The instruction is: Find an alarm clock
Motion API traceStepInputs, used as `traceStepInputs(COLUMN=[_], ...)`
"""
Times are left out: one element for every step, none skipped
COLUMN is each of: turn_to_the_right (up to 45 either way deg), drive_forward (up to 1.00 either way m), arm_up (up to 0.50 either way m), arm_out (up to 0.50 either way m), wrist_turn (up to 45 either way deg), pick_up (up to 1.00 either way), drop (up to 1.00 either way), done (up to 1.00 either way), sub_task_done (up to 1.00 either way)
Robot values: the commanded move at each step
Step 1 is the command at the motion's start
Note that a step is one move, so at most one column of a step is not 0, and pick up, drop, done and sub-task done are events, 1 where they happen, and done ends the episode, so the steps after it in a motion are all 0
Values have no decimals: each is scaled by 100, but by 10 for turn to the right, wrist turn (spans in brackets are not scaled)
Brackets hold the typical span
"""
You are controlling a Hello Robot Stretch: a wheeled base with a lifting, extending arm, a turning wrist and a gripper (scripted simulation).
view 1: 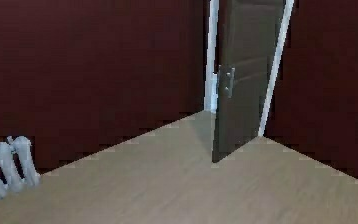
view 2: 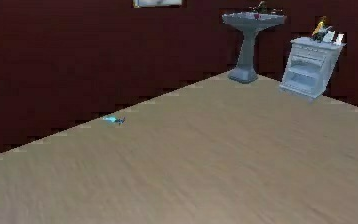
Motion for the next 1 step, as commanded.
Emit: traceStepInputs(turn_to_the_right=[0], drive_forward=[100], arm_up=[0], arm_out=[0], wrist_turn=[0], pick_up=[0], drop=[0], done=[0], sub_task_done=[0])
